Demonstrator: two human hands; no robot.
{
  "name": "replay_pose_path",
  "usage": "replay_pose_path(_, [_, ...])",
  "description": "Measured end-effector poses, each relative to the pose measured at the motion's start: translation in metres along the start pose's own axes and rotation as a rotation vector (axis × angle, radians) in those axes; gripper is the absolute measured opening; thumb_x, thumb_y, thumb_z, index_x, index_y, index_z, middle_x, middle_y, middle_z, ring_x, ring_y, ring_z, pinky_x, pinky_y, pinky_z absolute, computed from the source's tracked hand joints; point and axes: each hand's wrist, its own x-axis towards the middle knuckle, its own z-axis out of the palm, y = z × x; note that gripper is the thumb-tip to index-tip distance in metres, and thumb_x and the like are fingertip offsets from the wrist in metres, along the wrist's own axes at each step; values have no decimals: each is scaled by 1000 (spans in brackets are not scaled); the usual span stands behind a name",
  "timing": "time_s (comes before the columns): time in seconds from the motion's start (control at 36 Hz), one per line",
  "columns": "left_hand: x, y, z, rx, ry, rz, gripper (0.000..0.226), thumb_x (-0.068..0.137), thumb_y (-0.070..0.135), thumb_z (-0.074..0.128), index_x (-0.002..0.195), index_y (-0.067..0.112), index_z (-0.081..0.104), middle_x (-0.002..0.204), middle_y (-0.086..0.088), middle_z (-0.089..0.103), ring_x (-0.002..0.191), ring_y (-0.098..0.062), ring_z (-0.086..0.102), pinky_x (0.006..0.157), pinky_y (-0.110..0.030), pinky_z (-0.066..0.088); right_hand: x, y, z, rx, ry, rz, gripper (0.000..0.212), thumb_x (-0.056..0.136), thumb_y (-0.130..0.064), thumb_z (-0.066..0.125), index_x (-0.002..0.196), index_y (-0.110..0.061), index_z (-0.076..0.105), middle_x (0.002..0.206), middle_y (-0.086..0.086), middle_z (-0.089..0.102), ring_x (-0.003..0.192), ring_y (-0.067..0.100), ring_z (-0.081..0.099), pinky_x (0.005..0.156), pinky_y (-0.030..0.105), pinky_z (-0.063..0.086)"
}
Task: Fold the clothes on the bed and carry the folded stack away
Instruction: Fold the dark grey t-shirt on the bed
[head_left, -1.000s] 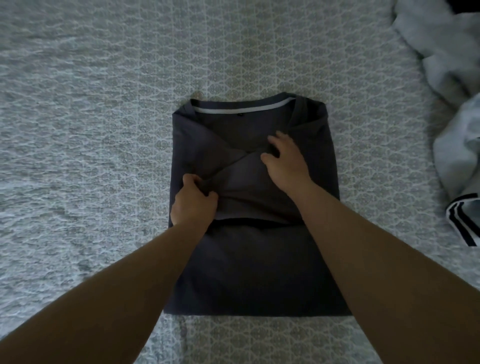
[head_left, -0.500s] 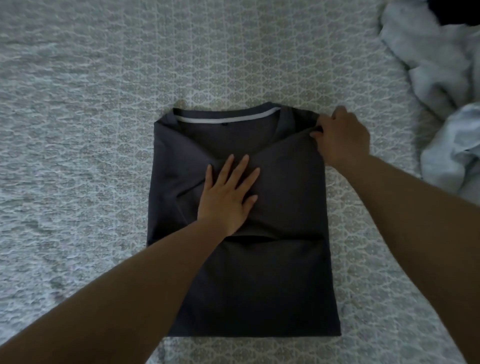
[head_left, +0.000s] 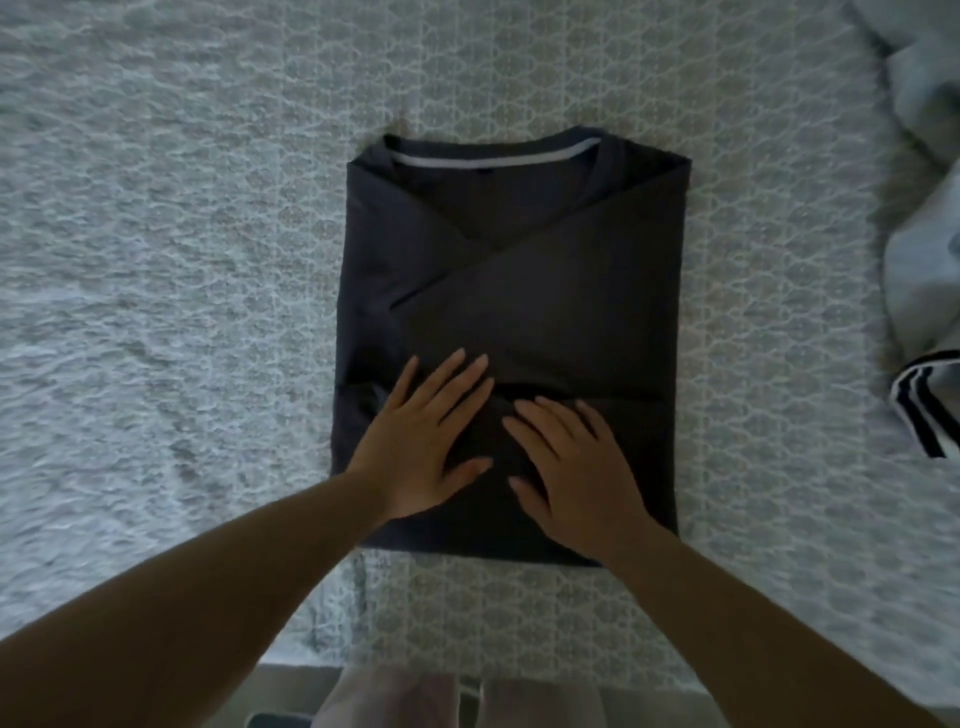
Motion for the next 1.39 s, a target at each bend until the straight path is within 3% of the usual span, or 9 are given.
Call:
replay_pose_path(0.22, [-66,-11,29,142,-282,-79,117,71,73,53,140,25,-27,149,-1,-35,138,-24,-33,112,-43,-20,-59,10,19,-100,-225,124,85,75,-62,53,142,-11,42,150,13,34,137,32,35,106,59,31])
replay_pose_path(0.44, [-100,-11,40,229,-285,-63,96,88,63,35,141,14,-27,149,-7,-35,135,-28,-34,113,-45,-16,-80,13,17,-252,-267,135,96,51,-37,86,133,1,51,142,24,42,129,40,44,96,65,39])
replay_pose_path(0.61, [-98,-10,36,212,-335,-136,97,89,49,42,137,14,-35,143,-4,-42,139,-20,-29,117,-39,-6,-74,25,11,-214,-302,197,77,90,-17,52,150,-18,5,156,0,-8,147,21,2,117,42,13])
replay_pose_path(0.75, [-87,-8,24,149,-332,-199,81,95,22,39,146,16,-23,152,-3,-33,144,-20,-20,118,-33,-1,-59,34,-14,-150,-331,213,67,94,-17,47,151,-24,14,159,-5,5,146,10,5,112,25,24])
replay_pose_path(0.83, [-85,-11,5,33,-357,-196,72,96,20,38,151,22,-8,158,1,-19,146,-17,-11,119,-31,5,-53,35,-34,-77,-294,288,56,91,-18,54,144,-26,37,153,-2,31,139,15,32,102,31,38])
replay_pose_path(0.92, [-84,-22,-24,-17,-317,-158,69,95,22,42,152,27,4,160,4,-11,147,-18,-1,119,-34,13,-46,34,-56,4,-192,330,38,88,-16,58,125,-22,59,122,5,62,106,27,60,85,34,45])
replay_pose_path(1.06, [-67,-43,-75,-350,-262,-317,52,97,14,45,144,33,37,146,-2,44,119,-24,52,91,-26,41,-33,37,-88,204,-74,486,20,82,-11,61,99,-22,67,79,3,66,66,19,57,59,27,42])
replay_pose_path(1.17, [-54,-48,-93,-425,-494,-400,44,95,14,48,135,31,52,114,-11,63,77,-13,53,53,-9,35,-29,43,-103,393,-346,625,15,87,-13,56,92,-26,63,69,-1,58,60,14,55,49,22,38])
replay_pose_path(1.39, [-46,-40,-100,-730,-983,-554,18,89,4,60,94,21,64,93,-1,64,81,-11,60,59,-18,49,-29,51,-113,440,-825,771,11,75,-4,55,75,-11,63,68,3,54,61,16,51,53,22,36])
